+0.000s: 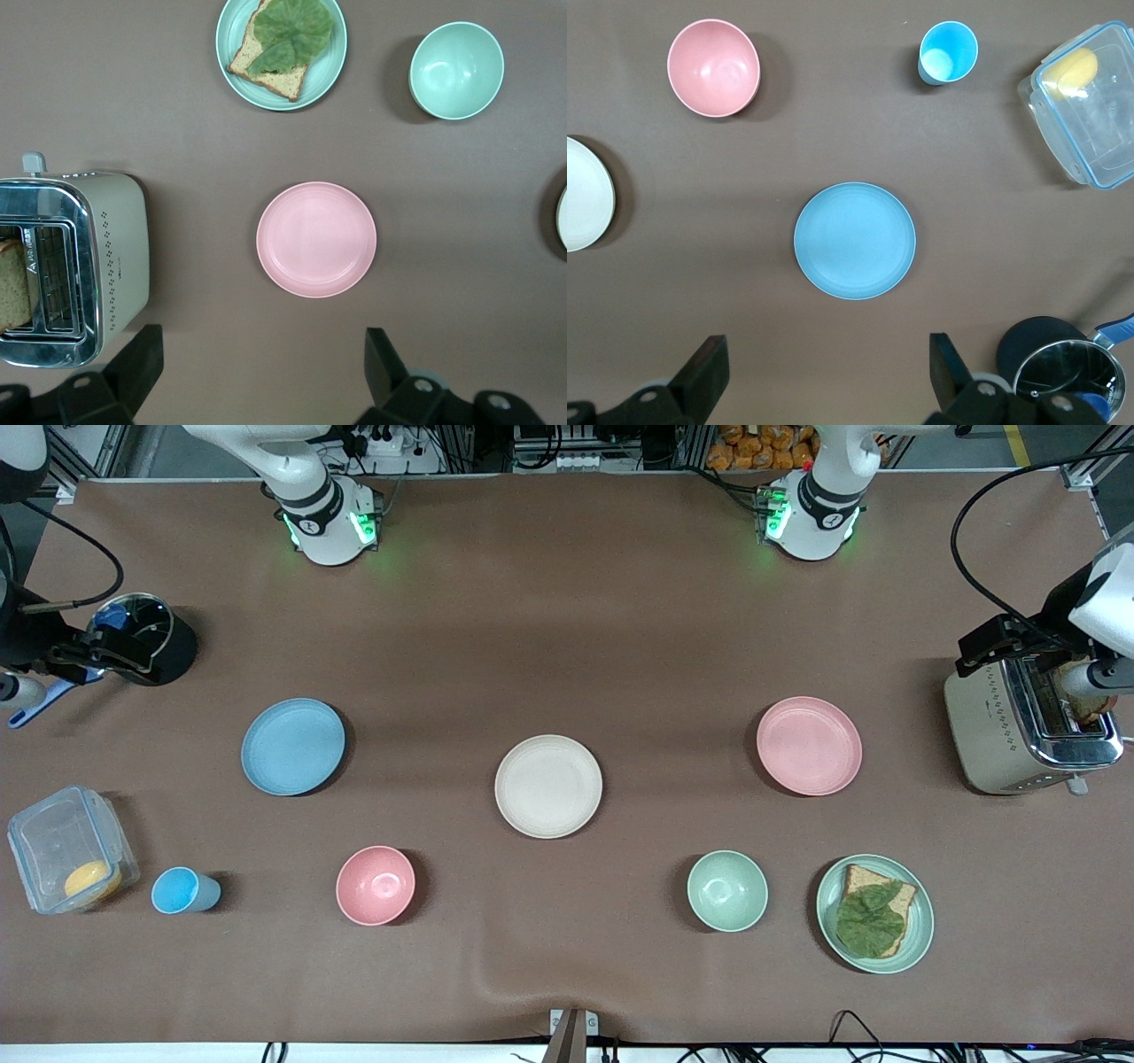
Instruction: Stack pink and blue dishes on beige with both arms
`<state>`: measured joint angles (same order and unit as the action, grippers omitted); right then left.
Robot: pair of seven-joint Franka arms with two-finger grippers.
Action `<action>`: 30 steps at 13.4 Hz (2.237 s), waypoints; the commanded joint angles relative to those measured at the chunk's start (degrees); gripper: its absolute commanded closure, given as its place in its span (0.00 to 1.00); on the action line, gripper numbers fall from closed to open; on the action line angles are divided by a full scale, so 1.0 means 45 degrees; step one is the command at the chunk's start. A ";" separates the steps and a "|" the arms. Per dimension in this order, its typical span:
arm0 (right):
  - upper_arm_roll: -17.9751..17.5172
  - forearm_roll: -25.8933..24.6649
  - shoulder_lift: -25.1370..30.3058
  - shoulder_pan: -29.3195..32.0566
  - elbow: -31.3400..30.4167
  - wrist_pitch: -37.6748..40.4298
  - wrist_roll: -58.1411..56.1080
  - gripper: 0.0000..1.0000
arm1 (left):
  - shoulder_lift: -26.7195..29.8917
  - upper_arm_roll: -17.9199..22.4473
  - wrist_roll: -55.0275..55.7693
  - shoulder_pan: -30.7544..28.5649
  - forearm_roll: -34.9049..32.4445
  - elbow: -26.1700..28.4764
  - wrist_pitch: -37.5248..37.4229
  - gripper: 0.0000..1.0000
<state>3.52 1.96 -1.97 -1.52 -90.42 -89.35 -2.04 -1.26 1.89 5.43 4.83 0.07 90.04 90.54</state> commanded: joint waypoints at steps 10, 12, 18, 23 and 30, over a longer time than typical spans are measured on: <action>0.0000 -0.0182 -0.0090 -0.0073 0.0210 0.0169 0.0122 0.00 | -0.0208 0.0009 -0.0014 0.0079 -0.0210 -0.0380 -0.0276 0.00; 0.0000 -0.0182 -0.0090 -0.0053 0.0191 0.0169 0.0102 0.00 | -0.0208 -0.0010 -0.0034 0.0059 -0.0229 -0.0380 -0.0276 0.00; 0.0000 -0.0182 -0.0090 -0.0053 0.0191 0.0169 0.0102 0.00 | -0.0227 -0.0010 -0.0112 -0.0058 -0.0229 -0.0321 -0.0276 0.00; 0.0000 -0.0182 -0.0090 -0.0014 0.0132 0.0208 0.0102 0.00 | -0.1493 0.0048 -0.0131 -0.0117 -0.0171 -0.0360 -0.0140 0.00; 0.0000 -0.0182 -0.0090 0.0044 0.0132 0.0208 0.0122 0.00 | -0.3840 0.0049 -0.0755 -0.1032 0.0102 0.1079 0.2821 0.00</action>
<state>3.65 1.96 -2.16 -1.47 -90.49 -89.04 -2.04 -17.73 2.34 3.86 1.47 0.07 91.50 98.63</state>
